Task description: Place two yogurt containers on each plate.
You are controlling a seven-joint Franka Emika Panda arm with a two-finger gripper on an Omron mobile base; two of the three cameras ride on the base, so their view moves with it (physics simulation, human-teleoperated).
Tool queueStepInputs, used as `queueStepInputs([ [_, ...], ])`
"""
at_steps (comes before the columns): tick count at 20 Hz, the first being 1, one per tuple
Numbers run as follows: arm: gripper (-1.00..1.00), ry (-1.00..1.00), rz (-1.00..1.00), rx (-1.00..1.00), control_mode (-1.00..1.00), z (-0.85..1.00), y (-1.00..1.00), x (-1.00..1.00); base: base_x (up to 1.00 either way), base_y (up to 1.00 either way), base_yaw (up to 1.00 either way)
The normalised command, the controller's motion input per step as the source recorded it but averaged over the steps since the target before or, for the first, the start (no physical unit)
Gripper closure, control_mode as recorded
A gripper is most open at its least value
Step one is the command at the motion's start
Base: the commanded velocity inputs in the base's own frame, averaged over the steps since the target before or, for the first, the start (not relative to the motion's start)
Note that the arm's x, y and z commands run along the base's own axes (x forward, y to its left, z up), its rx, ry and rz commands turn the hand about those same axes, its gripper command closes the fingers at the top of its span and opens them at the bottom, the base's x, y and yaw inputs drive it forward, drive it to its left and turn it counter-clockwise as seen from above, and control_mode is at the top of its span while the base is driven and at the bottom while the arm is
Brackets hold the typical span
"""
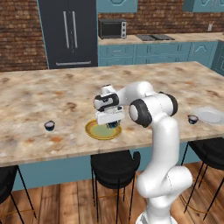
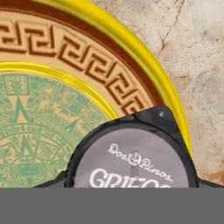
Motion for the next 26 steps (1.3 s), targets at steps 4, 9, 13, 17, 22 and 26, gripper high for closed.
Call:
queueStepInputs([
  [4, -1.00, 0.00, 0.00, 0.00, -1.00, -0.06, 0.19, -0.03, 0.00, 0.00, 0.00],
  [9, -1.00, 0.00, -0.02, -0.03, -1.00, 0.05, 0.14, -0.13, 0.00, 0.00, 0.00],
  [13, -1.00, 0.00, -0.03, -0.02, -1.00, 0.00, 0.00, -0.05, 0.00, 0.00, 0.00],
  [17, -1.00, -0.02, 0.00, -0.03, -1.00, 0.09, 0.00, 0.00, 0.00, 0.00, 0.00],
  [22, -1.00, -0.01, 0.00, -0.11, -1.00, 0.61, 0.00, -0.44, 0.00, 0.00, 0.00],
  [26, -1.00, 0.00, -0.02, -0.02, -1.00, 0.72, -0.06, -0.90, 0.00, 0.00, 0.00],
])
